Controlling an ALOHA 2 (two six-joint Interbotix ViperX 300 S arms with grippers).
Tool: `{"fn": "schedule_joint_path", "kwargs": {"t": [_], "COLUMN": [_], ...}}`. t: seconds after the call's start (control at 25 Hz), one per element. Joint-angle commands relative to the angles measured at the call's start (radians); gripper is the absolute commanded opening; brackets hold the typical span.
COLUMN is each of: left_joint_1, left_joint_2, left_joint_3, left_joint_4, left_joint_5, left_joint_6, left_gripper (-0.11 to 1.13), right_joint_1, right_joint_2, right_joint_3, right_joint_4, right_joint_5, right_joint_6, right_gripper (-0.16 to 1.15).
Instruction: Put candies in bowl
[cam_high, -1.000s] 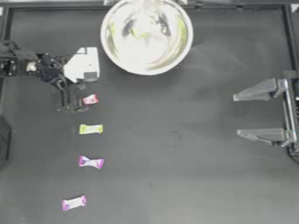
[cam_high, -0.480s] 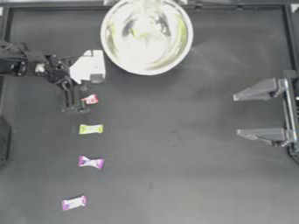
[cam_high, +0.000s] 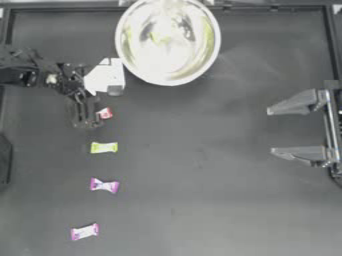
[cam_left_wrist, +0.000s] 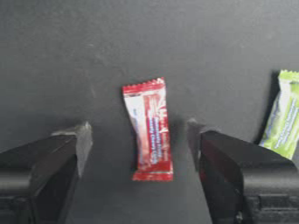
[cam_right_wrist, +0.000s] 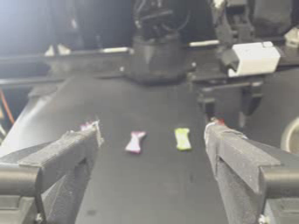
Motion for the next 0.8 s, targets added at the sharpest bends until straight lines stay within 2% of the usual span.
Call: {"fn": "schedule_joint_path", "kwargs": {"t": [0.04, 0.28, 0.36, 0.44, 0.68, 0.8], "left_joint_1": [-0.009, -0.009, -0.009, -0.009, -0.011, -0.015], "left_joint_2": [-0.008, 0.020, 0.025, 0.025, 0.028, 0.026], "left_joint_3": [-0.015, -0.015, -0.015, -0.015, -0.011, -0.011], "left_joint_4": [0.002, 0.000, 0.005, 0.017, 0.029, 0.031], "left_joint_5": [-0.003, -0.003, -0.003, -0.003, 0.009, 0.023], "left_joint_6": [-0.003, -0.009, -0.020, -0.029, -0.037, -0.035], "left_gripper": [0.96, 0.96, 0.92, 0.82, 0.36, 0.32], "right_joint_1": [0.000, 0.000, 0.000, 0.000, 0.000, 0.000], "right_joint_2": [0.009, 0.009, 0.009, 0.009, 0.009, 0.009], "right_joint_3": [-0.025, -0.023, -0.023, -0.021, -0.020, -0.020], "right_joint_4": [-0.002, 0.000, -0.002, 0.000, -0.002, -0.002], "right_joint_5": [-0.009, -0.009, -0.011, -0.015, -0.025, -0.025], "right_joint_6": [-0.002, -0.002, -0.002, -0.002, -0.002, -0.002], "right_gripper": [1.00, 1.00, 1.00, 1.00, 1.00, 1.00]}}
